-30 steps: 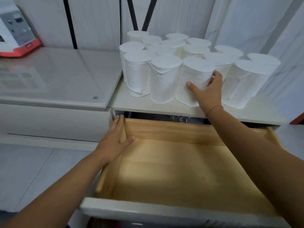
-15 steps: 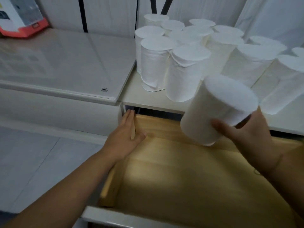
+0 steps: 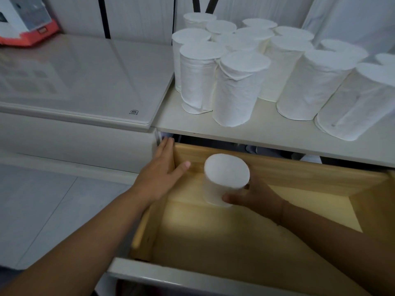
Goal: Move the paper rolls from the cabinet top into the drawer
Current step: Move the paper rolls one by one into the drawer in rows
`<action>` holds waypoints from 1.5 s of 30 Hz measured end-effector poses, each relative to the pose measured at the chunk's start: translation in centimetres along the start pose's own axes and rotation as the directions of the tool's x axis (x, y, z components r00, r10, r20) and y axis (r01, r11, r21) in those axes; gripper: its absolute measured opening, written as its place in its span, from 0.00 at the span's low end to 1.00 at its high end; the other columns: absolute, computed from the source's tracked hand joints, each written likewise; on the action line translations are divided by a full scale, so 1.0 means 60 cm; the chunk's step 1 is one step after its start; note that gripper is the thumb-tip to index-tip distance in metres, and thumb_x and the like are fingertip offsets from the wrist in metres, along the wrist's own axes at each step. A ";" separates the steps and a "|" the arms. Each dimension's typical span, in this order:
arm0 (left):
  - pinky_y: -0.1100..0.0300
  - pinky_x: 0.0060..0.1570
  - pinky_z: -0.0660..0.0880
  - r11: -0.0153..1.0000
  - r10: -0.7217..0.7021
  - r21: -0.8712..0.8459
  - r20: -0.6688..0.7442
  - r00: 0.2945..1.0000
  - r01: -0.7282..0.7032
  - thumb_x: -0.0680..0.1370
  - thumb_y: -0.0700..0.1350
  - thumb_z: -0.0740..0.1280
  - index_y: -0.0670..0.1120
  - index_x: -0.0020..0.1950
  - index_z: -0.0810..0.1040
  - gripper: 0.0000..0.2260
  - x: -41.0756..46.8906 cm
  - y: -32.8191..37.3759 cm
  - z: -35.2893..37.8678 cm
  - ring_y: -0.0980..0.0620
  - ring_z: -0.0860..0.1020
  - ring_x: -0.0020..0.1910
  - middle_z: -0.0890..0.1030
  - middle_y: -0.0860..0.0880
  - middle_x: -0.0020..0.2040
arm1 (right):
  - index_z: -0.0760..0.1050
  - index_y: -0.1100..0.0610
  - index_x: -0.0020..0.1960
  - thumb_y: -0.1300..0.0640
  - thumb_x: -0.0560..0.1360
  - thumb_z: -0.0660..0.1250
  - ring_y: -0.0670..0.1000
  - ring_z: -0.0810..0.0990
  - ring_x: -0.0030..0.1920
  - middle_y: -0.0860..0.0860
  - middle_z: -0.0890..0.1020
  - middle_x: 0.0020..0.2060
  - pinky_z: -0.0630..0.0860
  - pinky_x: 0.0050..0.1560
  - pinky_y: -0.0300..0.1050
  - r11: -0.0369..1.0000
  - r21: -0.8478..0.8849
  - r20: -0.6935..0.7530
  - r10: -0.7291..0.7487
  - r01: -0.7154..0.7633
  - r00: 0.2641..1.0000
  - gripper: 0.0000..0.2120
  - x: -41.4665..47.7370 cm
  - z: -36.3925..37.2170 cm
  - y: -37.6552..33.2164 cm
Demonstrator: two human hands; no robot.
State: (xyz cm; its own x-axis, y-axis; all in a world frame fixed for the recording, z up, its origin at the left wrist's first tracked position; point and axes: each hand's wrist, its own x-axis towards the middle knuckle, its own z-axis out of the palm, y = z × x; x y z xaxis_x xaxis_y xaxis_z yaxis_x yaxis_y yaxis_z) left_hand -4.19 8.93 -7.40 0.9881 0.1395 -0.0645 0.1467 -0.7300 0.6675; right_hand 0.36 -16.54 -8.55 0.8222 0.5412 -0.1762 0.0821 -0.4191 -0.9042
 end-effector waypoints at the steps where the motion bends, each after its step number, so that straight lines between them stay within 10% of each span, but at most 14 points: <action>1: 0.54 0.68 0.57 1.000 0.000 0.000 -0.001 1.000 0.000 0.70 0.70 0.52 0.55 0.77 0.43 0.40 0.000 0.000 0.000 0.57 0.50 0.75 0.42 0.59 0.77 | 0.58 0.38 0.68 0.43 0.64 0.76 0.49 0.74 0.61 0.43 0.72 0.62 0.81 0.50 0.43 0.996 0.049 0.061 0.072 -0.075 0.996 0.38 -0.003 -0.002 -0.008; 4: 0.53 0.67 0.57 1.000 -0.003 -0.003 -0.003 1.000 0.002 0.71 0.70 0.52 0.55 0.77 0.43 0.40 0.000 0.001 0.000 0.57 0.50 0.75 0.43 0.59 0.77 | 0.54 0.36 0.69 0.29 0.67 0.63 0.55 0.76 0.56 0.48 0.69 0.61 0.81 0.43 0.43 0.885 0.201 0.226 0.375 -0.419 0.899 0.35 -0.011 -0.003 -0.037; 11: 0.51 0.68 0.58 1.000 -0.002 -0.013 -0.013 1.000 0.002 0.71 0.71 0.52 0.56 0.77 0.44 0.39 0.000 -0.001 0.001 0.56 0.51 0.75 0.43 0.59 0.77 | 0.59 0.55 0.73 0.51 0.78 0.63 0.61 0.69 0.67 0.57 0.67 0.68 0.76 0.60 0.53 0.641 0.610 0.189 0.454 -0.467 0.871 0.27 0.038 0.058 -0.088; 20: 0.52 0.67 0.60 1.000 0.007 0.008 -0.040 0.999 -0.007 0.76 0.64 0.54 0.52 0.77 0.45 0.34 0.004 -0.003 0.005 0.52 0.55 0.75 0.46 0.55 0.78 | 0.61 0.55 0.73 0.44 0.79 0.59 0.58 0.72 0.63 0.56 0.69 0.68 0.75 0.61 0.52 0.738 0.465 0.186 0.458 -0.489 0.869 0.27 0.071 0.108 -0.125; 24: 0.57 0.63 0.60 1.000 0.015 -0.012 -0.041 0.999 -0.015 0.76 0.64 0.55 0.53 0.77 0.45 0.35 0.003 -0.006 0.006 0.56 0.55 0.74 0.45 0.57 0.78 | 0.69 0.56 0.63 0.38 0.76 0.59 0.49 0.77 0.49 0.49 0.75 0.51 0.71 0.42 0.38 0.978 0.082 -0.203 0.204 -0.191 0.958 0.26 0.047 0.067 -0.123; 28: 0.59 0.59 0.60 1.000 0.020 -0.023 -0.038 0.999 -0.021 0.76 0.64 0.55 0.52 0.77 0.45 0.35 0.004 -0.007 0.007 0.63 0.58 0.66 0.45 0.57 0.78 | 0.65 0.55 0.65 0.41 0.69 0.70 0.49 0.73 0.55 0.51 0.71 0.57 0.73 0.55 0.39 0.978 -0.158 -0.658 -0.208 0.138 0.724 0.32 0.052 0.006 -0.147; 36: 0.59 0.59 0.60 1.000 0.016 -0.014 -0.036 0.999 -0.016 0.76 0.64 0.56 0.52 0.77 0.46 0.35 0.003 -0.004 0.006 0.65 0.59 0.58 0.46 0.58 0.78 | 0.45 0.53 0.77 0.43 0.61 0.78 0.51 0.55 0.76 0.52 0.54 0.76 0.55 0.76 0.57 0.980 -0.102 -0.704 -0.192 0.171 0.684 0.57 0.159 -0.063 -0.192; 45: 0.54 0.65 0.61 0.999 0.021 -0.030 -0.046 0.999 -0.022 0.77 0.62 0.57 0.51 0.77 0.46 0.34 0.004 -0.001 0.005 0.52 0.57 0.74 0.47 0.54 0.78 | 0.54 0.57 0.74 0.51 0.62 0.78 0.50 0.65 0.70 0.52 0.65 0.70 0.65 0.72 0.52 0.972 -0.009 -0.674 -0.178 0.233 0.717 0.49 0.129 -0.048 -0.198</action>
State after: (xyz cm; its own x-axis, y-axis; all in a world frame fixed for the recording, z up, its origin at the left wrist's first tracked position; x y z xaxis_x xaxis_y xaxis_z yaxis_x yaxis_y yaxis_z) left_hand -3.97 8.78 -7.67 0.9877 0.1552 -0.0166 0.1236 -0.7127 0.6905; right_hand 7.38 -9.49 1.95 0.9544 -0.0288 0.2970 0.2766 -0.2884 -0.9167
